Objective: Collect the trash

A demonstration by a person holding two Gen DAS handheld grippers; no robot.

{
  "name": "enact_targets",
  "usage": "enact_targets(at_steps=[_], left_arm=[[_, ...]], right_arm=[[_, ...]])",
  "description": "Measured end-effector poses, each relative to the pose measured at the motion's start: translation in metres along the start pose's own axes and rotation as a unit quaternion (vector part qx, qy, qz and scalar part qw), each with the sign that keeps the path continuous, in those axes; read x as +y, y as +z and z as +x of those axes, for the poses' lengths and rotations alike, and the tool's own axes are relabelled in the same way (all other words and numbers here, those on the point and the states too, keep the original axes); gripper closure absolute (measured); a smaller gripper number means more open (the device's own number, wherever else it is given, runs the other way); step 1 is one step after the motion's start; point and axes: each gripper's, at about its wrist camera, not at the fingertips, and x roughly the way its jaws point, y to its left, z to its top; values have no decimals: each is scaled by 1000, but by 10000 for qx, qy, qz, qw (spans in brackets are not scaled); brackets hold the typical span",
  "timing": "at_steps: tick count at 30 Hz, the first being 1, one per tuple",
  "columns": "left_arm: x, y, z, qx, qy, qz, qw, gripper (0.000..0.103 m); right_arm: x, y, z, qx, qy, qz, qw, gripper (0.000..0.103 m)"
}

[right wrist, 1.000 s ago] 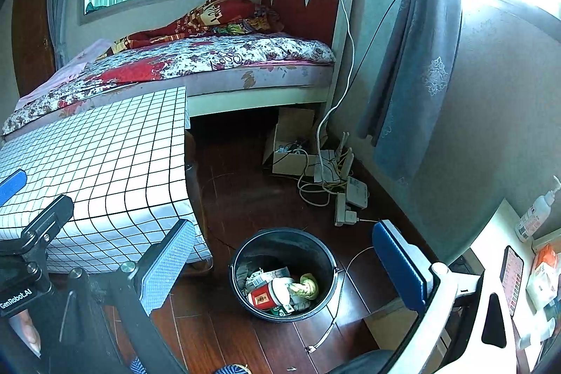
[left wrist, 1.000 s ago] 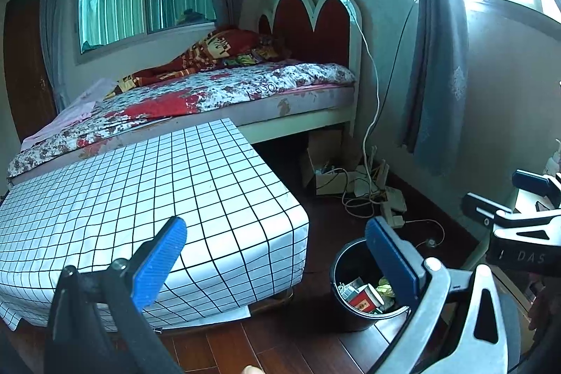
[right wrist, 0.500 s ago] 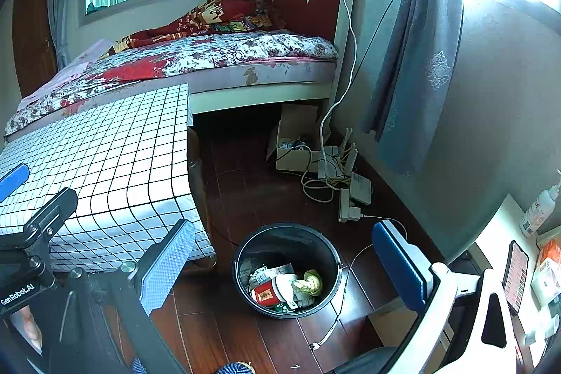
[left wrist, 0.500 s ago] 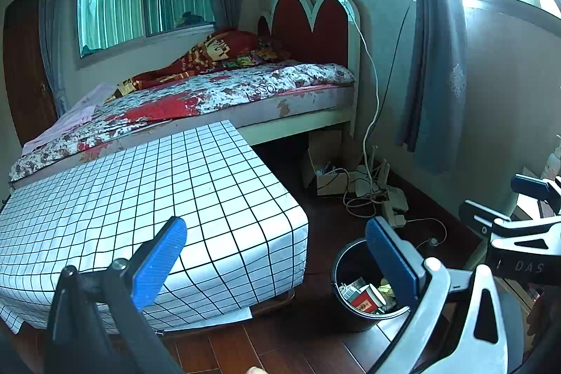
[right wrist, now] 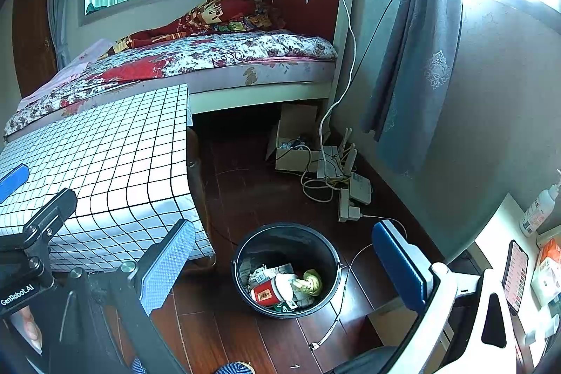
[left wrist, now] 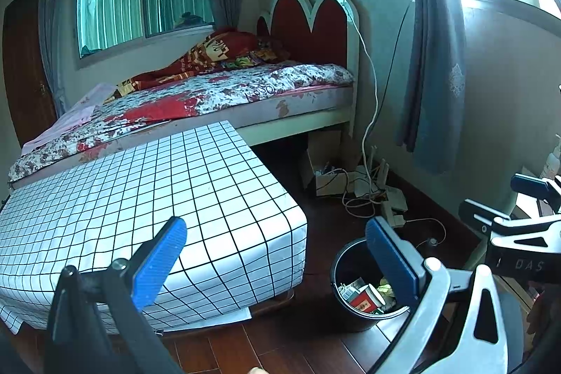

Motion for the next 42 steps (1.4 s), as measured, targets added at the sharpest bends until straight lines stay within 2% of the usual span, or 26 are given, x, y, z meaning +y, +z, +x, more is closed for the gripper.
enact_targets(at_steps=[38,42], left_arm=[[-3,0,-1,-13,-78,139,9999,1],[1,-1,-4,-167,-134,103,9997,1]], right_arm=[[-1,2,1,7,3,-26,10000,1],[-2,0,1,14,-11,-12,10000,1]])
